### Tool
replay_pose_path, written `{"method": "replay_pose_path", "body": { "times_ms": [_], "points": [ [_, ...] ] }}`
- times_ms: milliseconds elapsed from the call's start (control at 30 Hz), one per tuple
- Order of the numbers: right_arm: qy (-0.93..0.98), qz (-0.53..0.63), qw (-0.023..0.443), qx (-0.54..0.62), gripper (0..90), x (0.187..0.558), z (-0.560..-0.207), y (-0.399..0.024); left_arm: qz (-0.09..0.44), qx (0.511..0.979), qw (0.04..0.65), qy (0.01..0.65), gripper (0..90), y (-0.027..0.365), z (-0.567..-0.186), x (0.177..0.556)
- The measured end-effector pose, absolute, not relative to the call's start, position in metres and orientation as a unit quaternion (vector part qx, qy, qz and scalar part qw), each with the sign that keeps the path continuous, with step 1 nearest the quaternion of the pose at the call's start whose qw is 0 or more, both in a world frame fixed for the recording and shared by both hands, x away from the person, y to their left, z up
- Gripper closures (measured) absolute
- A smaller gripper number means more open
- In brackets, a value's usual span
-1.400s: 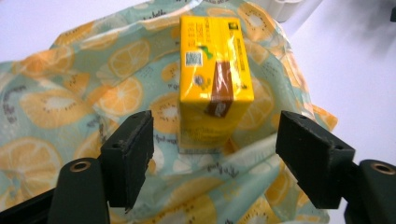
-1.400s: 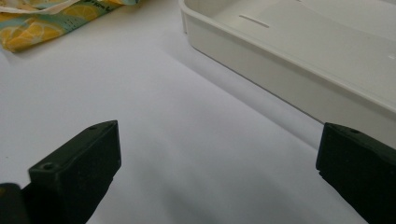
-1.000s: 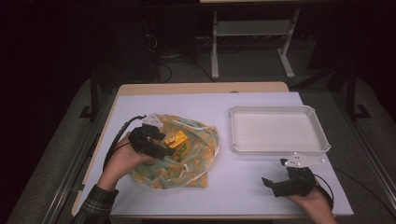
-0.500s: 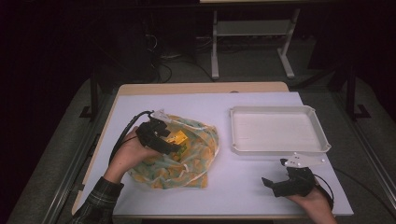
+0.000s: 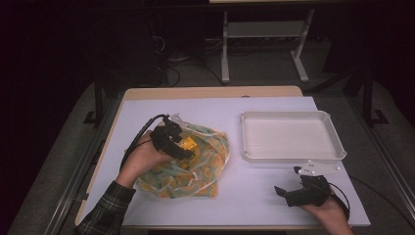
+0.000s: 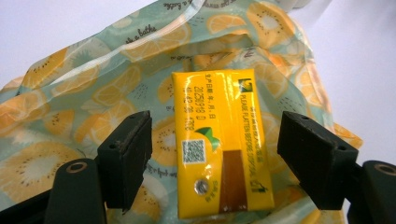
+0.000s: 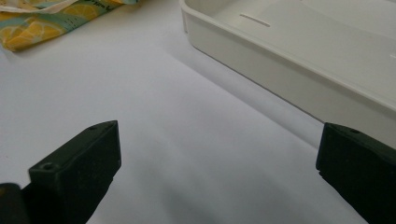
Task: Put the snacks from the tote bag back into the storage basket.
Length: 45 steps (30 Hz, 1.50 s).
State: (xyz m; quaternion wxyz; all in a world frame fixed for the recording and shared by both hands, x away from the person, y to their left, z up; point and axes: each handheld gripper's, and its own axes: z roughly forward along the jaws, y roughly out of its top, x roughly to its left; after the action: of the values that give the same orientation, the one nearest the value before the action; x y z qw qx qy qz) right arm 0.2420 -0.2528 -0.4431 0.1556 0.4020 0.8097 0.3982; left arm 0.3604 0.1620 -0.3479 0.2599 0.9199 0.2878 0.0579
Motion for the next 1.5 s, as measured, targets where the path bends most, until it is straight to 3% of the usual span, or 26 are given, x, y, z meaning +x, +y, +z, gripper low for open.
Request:
{"method": "replay_pose_path", "body": {
  "times_ms": [533, 1100, 1500],
  "points": [
    [0.809, 0.4, 0.158, 0.4, 0.0, 0.242, -0.443, -0.253, 0.057, 0.927, 0.216, 0.3, 30.9, 0.146, -0.363, 0.371],
    [0.809, 0.401, 0.158, 0.4, 0.0, 0.242, -0.443, -0.253, 0.058, 0.932, 0.206, 0.293, 49.5, 0.139, -0.367, 0.371],
    [0.809, 0.4, 0.161, 0.399, 0.0, 0.242, -0.443, -0.253, 0.065, 0.934, 0.205, 0.285, 52.7, 0.14, -0.366, 0.369]
  ]
}}
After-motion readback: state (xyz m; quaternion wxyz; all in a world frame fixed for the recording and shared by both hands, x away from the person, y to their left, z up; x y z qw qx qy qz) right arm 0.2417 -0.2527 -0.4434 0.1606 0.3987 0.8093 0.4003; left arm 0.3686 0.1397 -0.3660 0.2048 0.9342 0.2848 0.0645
